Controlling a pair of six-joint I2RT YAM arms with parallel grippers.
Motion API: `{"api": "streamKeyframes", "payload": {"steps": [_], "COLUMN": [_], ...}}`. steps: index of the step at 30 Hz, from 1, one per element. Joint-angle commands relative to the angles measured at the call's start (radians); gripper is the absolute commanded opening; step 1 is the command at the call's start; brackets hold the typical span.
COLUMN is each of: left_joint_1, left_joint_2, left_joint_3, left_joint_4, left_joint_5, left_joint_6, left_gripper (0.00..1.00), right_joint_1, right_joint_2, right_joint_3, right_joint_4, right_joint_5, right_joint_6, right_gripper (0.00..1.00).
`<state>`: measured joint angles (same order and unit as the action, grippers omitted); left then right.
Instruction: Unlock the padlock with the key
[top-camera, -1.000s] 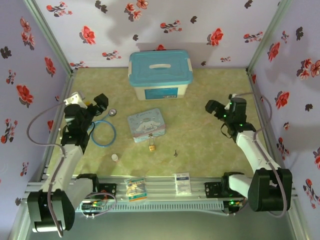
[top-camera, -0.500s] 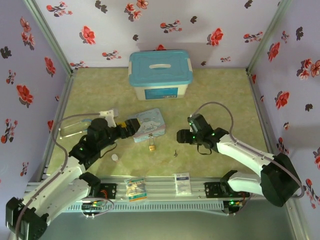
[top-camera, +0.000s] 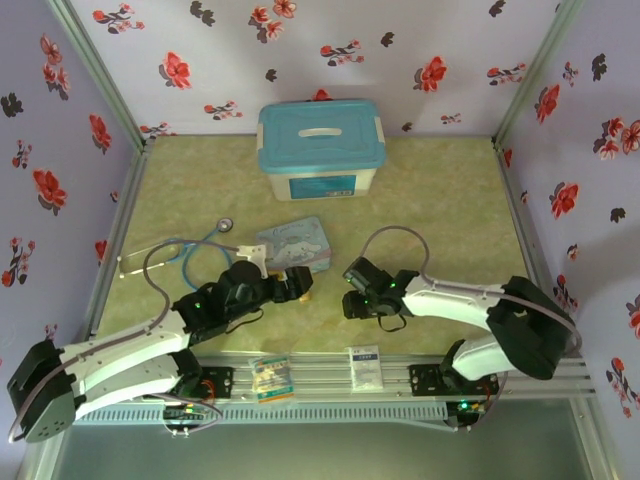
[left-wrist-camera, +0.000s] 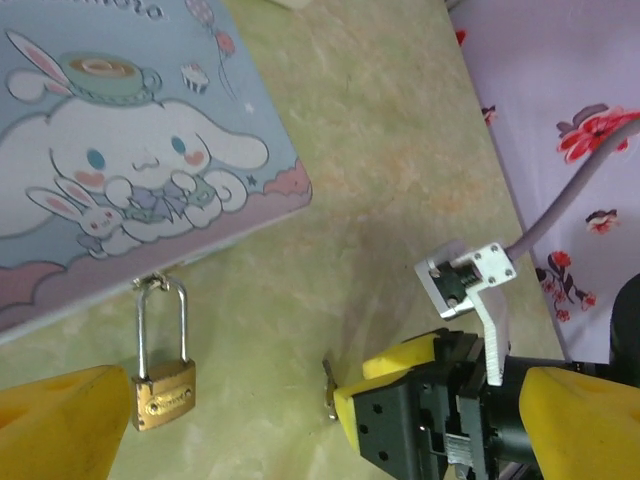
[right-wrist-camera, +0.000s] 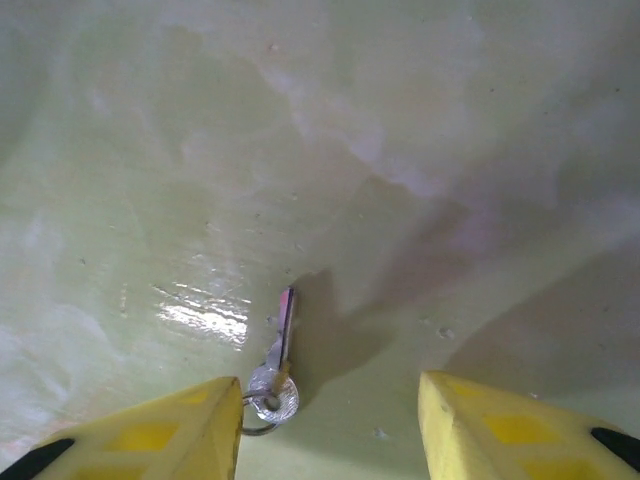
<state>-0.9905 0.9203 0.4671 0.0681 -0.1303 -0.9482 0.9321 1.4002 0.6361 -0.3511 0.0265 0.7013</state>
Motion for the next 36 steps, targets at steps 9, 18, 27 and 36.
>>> {"api": "streamKeyframes", "payload": {"steps": [9,18,27,36], "left_joint_1": [-0.038,-0.042,-0.049,-0.051], "left_joint_2": [0.043,0.047,0.053,0.104], "left_joint_3": [-0.002,-0.027,-0.044,-0.03], "left_joint_4": [0.092,0.11,0.133,0.157], "left_joint_5": [-0.051,-0.055,-0.055,-0.057], "left_joint_6": [-0.02,-0.037,-0.058,-0.077], "left_gripper": [1.0,1.0,1.0,1.0], "right_joint_1": [0.069,0.085,0.129,0.128], "right_joint_2": [0.089,0.078,0.071,0.007], "right_joint_3": [0.063,0.021,-0.007,-0.074], "right_joint_4": [-0.003,0.046,0.056,0.121], "right_joint_5": [0.072,0.062,0.067,0.095], "right_joint_6": [0.043,0.059,0.06,0.019], "right_gripper": [0.43,0.34,0.24,0.01]}}
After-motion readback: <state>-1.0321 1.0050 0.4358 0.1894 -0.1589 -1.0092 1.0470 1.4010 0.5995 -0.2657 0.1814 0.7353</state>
